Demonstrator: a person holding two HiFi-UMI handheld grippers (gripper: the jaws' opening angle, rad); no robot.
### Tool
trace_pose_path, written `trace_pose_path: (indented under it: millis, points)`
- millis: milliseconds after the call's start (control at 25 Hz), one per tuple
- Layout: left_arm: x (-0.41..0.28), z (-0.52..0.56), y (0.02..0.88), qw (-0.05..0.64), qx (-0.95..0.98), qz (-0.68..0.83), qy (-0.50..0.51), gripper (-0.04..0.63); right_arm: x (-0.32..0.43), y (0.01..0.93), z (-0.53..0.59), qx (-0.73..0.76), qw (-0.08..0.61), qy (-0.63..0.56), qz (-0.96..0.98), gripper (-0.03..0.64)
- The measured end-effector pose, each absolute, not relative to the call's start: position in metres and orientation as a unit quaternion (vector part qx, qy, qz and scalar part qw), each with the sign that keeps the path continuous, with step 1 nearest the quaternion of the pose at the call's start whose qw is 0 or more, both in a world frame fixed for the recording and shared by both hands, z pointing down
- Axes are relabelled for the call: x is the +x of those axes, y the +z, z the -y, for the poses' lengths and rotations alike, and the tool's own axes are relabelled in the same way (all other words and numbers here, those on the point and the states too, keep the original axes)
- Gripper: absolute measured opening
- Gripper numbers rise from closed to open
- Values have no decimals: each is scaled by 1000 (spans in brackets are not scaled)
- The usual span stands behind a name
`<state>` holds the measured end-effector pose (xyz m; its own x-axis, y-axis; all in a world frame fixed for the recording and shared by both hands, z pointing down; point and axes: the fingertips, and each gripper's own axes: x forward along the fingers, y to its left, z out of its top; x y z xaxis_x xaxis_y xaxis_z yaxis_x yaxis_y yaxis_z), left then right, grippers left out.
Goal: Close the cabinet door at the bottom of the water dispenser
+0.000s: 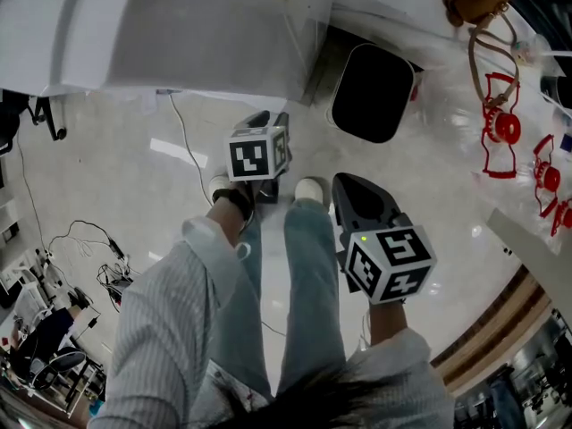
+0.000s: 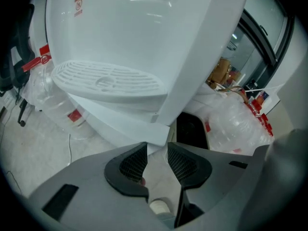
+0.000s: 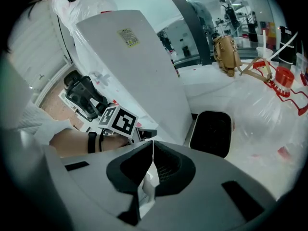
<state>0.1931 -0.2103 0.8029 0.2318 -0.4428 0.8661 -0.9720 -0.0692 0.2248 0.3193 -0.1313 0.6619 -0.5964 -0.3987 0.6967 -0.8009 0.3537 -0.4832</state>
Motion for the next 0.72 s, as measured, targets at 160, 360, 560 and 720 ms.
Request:
trace_pose_path:
  millis: [160,360,560,720]
  points:
    - [198,233,794,404,677,539,295,135,318,663,136,382,239,425,785,14]
    - [197,236,796,401,677,537,305,135,314,666,136,381,239,430,783,14]
    - [192,230,792,404,673,536,310,135,313,662,136,380,242,429,783,14]
    - [196,216,771,404,682,524,313,135,312,646,137,387,242,419,785,14]
